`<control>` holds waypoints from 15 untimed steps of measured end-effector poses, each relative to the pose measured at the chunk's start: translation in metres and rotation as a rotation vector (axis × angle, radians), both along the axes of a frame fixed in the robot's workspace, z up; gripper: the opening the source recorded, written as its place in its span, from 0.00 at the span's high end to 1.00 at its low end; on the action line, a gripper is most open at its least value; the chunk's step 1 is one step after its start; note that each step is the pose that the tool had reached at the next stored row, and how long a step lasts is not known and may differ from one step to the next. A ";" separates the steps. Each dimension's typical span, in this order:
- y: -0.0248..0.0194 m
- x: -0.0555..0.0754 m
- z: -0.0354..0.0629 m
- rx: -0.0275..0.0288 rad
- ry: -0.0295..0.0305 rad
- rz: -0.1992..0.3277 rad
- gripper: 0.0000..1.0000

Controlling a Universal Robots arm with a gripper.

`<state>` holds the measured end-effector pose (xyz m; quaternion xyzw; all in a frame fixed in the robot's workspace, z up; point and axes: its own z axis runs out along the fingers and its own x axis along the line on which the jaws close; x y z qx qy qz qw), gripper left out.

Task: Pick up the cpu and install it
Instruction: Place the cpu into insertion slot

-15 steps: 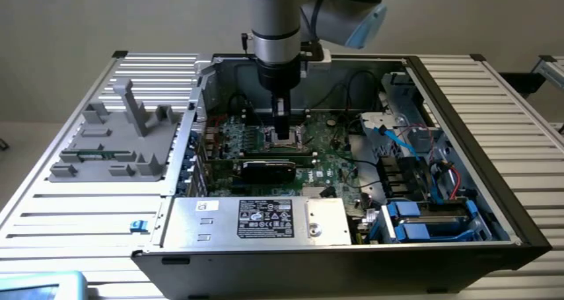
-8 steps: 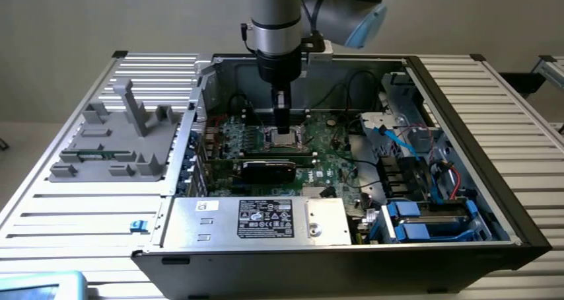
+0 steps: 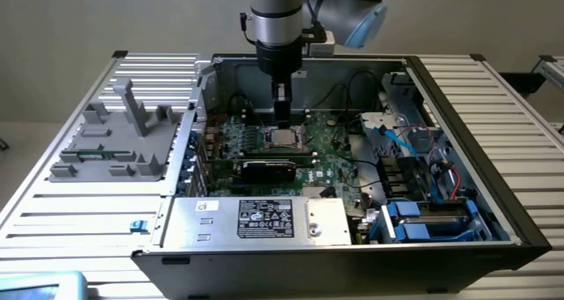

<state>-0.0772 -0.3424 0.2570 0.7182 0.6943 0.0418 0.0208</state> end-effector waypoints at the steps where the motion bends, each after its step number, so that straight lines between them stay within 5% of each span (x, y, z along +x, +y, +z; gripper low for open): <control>1: -0.0003 0.000 0.0025 -0.0001 0.0001 0.000 0.37; 7: -0.0021 0.000 0.0138 0.0000 0.0001 0.000 0.37; 15: -0.0024 0.000 0.0140 0.0000 0.0001 0.000 0.37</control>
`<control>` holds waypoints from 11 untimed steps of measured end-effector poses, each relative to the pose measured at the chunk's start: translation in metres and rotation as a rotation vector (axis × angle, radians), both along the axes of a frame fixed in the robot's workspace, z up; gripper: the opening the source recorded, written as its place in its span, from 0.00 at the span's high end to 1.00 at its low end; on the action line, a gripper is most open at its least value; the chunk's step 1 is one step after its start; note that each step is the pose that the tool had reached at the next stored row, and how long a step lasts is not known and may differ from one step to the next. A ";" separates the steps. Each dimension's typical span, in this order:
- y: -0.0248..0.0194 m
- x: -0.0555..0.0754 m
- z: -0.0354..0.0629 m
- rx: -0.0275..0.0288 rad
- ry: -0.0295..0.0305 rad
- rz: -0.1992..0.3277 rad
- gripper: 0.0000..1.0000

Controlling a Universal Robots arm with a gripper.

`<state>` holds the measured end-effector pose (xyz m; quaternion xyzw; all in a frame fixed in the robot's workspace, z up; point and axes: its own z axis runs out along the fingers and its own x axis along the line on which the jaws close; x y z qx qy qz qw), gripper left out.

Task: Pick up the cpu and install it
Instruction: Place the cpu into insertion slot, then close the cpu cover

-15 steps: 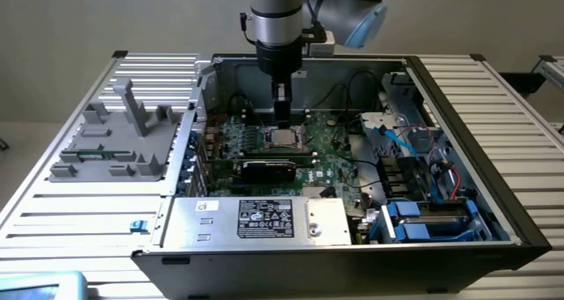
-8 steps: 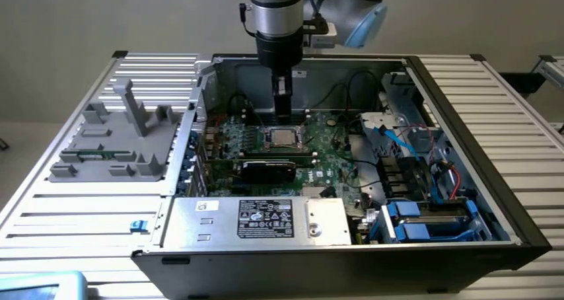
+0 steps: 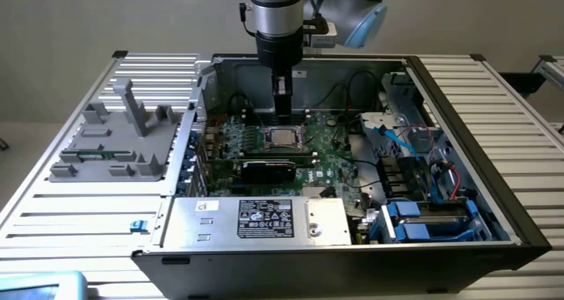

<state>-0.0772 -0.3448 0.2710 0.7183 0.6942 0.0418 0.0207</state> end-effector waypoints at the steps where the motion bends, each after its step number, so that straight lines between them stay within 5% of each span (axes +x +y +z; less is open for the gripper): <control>1: 0.0000 0.000 0.0000 0.0000 0.0000 0.000 0.37; 9: 0.0000 0.000 0.0000 0.0000 0.0000 0.000 0.37; 11: 0.0000 0.000 0.0000 0.0000 0.0000 0.000 0.45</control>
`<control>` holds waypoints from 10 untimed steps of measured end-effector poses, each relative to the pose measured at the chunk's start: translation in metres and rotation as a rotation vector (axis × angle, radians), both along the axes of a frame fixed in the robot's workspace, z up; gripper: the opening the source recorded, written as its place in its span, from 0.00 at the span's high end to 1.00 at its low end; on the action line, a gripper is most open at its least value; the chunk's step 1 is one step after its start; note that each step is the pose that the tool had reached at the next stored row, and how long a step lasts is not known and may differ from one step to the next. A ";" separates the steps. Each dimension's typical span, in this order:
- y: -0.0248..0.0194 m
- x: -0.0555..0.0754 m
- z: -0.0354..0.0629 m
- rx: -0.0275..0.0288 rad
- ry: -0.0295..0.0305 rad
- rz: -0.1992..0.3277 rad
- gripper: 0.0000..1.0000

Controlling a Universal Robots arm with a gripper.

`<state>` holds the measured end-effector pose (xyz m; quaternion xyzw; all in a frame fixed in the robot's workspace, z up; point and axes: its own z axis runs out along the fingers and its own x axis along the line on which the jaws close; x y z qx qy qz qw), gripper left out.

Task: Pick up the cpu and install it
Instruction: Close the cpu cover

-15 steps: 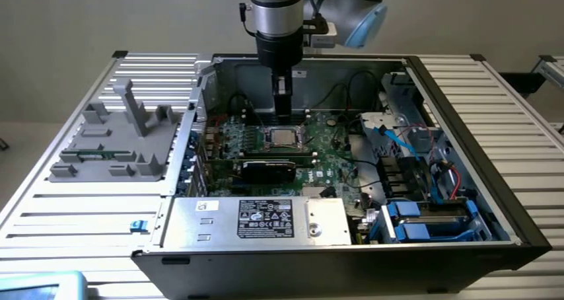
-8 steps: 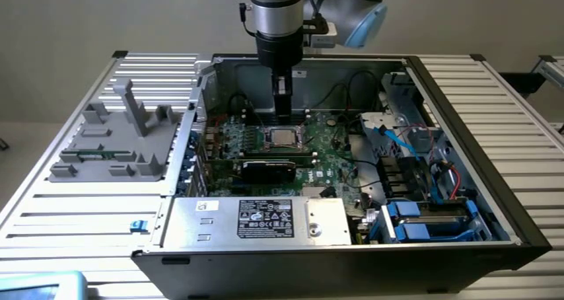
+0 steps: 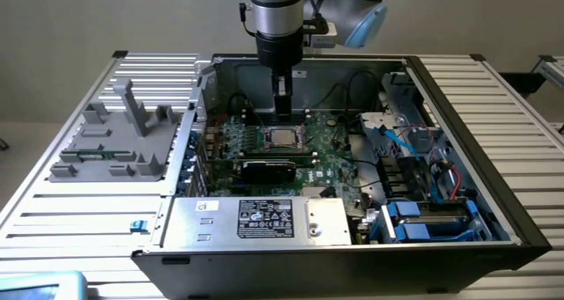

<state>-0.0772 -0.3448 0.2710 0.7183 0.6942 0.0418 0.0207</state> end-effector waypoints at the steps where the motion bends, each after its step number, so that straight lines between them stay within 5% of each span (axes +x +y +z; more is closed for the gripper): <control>1: 0.0000 0.000 0.0000 0.0000 0.0000 0.000 0.45; 10: 0.0000 0.000 0.0000 0.0000 0.0000 0.000 0.87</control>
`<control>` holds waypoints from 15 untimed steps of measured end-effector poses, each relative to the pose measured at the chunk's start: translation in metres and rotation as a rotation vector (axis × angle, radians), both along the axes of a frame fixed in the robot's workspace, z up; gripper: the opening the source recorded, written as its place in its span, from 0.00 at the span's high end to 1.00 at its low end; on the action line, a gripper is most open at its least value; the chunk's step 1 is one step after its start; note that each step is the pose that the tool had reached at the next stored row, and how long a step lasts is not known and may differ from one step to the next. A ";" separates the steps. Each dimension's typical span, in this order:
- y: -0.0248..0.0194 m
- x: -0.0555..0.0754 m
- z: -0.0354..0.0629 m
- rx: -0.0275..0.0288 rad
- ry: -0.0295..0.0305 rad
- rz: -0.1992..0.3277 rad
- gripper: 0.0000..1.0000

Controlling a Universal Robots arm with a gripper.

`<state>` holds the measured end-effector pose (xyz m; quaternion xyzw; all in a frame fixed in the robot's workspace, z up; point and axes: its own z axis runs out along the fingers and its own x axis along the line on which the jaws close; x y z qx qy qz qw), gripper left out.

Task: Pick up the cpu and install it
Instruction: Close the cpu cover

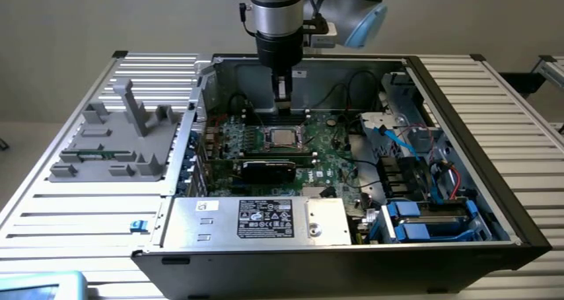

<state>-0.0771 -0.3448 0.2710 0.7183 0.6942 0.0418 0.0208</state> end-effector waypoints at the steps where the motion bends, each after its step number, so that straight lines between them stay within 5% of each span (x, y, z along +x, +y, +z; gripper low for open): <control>1: 0.0000 0.001 0.0000 -0.0001 0.0003 0.000 0.87; 15: 0.0000 0.051 0.0000 0.0000 0.0012 0.000 0.89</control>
